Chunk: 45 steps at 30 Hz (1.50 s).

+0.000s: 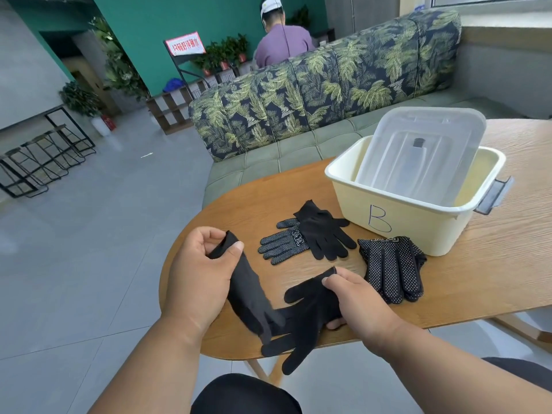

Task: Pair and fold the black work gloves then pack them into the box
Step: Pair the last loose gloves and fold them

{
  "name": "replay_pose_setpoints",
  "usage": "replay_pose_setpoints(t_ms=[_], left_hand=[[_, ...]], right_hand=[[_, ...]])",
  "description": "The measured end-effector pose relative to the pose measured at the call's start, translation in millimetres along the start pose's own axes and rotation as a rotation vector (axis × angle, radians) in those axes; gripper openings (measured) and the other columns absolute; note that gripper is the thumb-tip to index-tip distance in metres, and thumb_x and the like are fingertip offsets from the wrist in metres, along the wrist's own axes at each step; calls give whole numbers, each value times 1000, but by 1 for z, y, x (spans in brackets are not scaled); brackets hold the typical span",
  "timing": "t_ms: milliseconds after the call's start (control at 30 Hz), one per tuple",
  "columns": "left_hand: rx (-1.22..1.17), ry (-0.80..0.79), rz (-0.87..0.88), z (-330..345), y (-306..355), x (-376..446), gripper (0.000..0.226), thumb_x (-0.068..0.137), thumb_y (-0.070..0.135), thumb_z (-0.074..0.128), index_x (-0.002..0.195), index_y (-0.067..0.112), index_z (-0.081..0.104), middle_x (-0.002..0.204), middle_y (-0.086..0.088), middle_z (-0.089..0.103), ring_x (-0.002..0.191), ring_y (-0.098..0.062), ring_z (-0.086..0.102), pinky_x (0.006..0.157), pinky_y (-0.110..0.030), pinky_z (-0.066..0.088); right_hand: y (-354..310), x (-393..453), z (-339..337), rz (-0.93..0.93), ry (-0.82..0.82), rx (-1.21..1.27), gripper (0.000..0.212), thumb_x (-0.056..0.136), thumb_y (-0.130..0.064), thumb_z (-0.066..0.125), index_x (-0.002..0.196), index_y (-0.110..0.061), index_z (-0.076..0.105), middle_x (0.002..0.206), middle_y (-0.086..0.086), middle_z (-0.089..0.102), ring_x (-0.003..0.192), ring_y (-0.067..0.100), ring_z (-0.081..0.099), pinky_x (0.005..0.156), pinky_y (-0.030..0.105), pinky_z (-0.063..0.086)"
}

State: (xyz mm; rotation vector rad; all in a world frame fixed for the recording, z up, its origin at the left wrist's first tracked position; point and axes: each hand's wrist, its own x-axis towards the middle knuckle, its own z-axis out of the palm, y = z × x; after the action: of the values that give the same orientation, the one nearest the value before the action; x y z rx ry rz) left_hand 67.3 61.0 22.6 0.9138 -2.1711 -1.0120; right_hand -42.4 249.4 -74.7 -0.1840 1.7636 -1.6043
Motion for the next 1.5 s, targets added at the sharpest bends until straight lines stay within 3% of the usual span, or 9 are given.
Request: replay_pose_setpoints(t_ms=[133, 467, 733, 900, 1100, 1267, 1367, 1433, 1500], left_hand=[[9, 44, 52, 7, 12, -9, 29, 89, 39, 78, 108, 45, 57, 92, 14, 70, 83, -7, 70, 62, -29, 57], [-82, 67, -98, 12, -2, 2, 25, 94, 21, 68, 112, 38, 64, 106, 14, 67, 100, -7, 63, 66, -23, 43], [130, 43, 93, 6, 15, 2, 33, 95, 10, 57, 99, 41, 65, 92, 25, 69, 89, 4, 64, 66, -16, 50], [249, 73, 225, 9, 15, 11, 43, 96, 2, 52, 97, 42, 66, 99, 23, 64, 105, -6, 60, 86, -27, 53], [341, -2, 333, 42, 10, 47, 48, 90, -7, 46, 99, 33, 71, 94, 26, 62, 106, -14, 58, 95, -43, 52], [534, -123, 330, 80, -5, 69, 55, 85, -7, 49, 123, 29, 66, 130, 6, 59, 127, -24, 48, 108, -40, 42], [556, -164, 368, 100, -8, 63, 54, 84, 1, 54, 130, 29, 62, 137, 6, 56, 129, -23, 45, 112, -41, 40], [516, -295, 334, 116, -8, 56, 42, 91, 13, 57, 129, 31, 62, 136, 8, 55, 127, -18, 47, 110, -40, 42], [391, -452, 205, 131, -9, 50, 34, 96, 24, 59, 128, 34, 62, 131, 10, 55, 110, -10, 56, 96, -34, 49]], right_hand=[[2, 2, 0, -3, -2, -11, 24, 105, -26, 46, 106, -17, 67, 99, 7, 74, 90, 21, 70, 63, 29, 60], [4, 5, -3, -9, -10, -12, 24, 105, -28, 47, 107, -19, 68, 96, 2, 77, 92, 21, 73, 62, 29, 59], [9, 9, -1, -48, 5, -84, 20, 105, -32, 48, 104, -24, 66, 100, 4, 75, 89, 22, 72, 63, 29, 61], [11, 10, -3, -57, 30, -106, 18, 102, -33, 53, 101, -20, 66, 98, 10, 75, 93, 29, 73, 64, 33, 64], [11, 10, -1, -56, 40, -131, 18, 102, -33, 55, 100, -18, 64, 100, 12, 74, 93, 29, 72, 60, 29, 61], [8, 10, -3, -58, 37, -99, 17, 105, -32, 53, 101, -20, 65, 98, 3, 75, 90, 21, 73, 59, 26, 59], [7, 9, -6, -55, 29, -92, 18, 104, -30, 51, 100, -21, 66, 95, 1, 77, 90, 20, 73, 58, 26, 59], [7, 11, -8, -55, 31, -92, 19, 103, -27, 50, 100, -18, 66, 94, 4, 77, 90, 22, 74, 57, 28, 60], [8, 12, -9, -55, 40, -106, 19, 99, -26, 50, 101, -14, 65, 95, 11, 75, 91, 26, 73, 56, 29, 59]])
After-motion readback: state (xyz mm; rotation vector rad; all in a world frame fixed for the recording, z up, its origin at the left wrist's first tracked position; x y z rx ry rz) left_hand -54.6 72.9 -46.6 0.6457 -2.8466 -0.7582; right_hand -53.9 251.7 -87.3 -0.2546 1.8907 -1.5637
